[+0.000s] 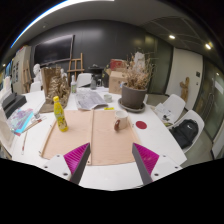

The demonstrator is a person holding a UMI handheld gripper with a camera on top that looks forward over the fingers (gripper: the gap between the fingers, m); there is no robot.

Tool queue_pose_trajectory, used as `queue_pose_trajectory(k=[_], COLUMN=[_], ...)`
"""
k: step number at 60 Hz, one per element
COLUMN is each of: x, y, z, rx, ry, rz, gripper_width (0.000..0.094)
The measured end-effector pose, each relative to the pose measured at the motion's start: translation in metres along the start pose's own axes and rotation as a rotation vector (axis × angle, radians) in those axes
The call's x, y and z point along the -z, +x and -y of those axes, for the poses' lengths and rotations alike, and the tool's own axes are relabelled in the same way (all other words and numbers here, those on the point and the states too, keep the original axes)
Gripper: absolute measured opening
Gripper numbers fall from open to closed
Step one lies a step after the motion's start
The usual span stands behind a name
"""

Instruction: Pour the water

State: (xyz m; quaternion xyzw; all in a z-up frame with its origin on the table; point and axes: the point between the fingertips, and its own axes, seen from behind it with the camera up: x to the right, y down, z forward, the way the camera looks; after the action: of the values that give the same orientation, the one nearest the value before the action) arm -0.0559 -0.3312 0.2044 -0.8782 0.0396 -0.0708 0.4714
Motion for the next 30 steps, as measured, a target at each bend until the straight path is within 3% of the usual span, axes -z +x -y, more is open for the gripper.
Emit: queue_pose_trajectory(k=[12, 30], x=[-0.025, -0.127], y=[-0.127, -0.280], z=[-0.011, 0.031], rx=[0.036, 0.037], ry=[0.011, 0.160], rz=[0.112, 0.178], gripper_width=[0.0863, 0.0863])
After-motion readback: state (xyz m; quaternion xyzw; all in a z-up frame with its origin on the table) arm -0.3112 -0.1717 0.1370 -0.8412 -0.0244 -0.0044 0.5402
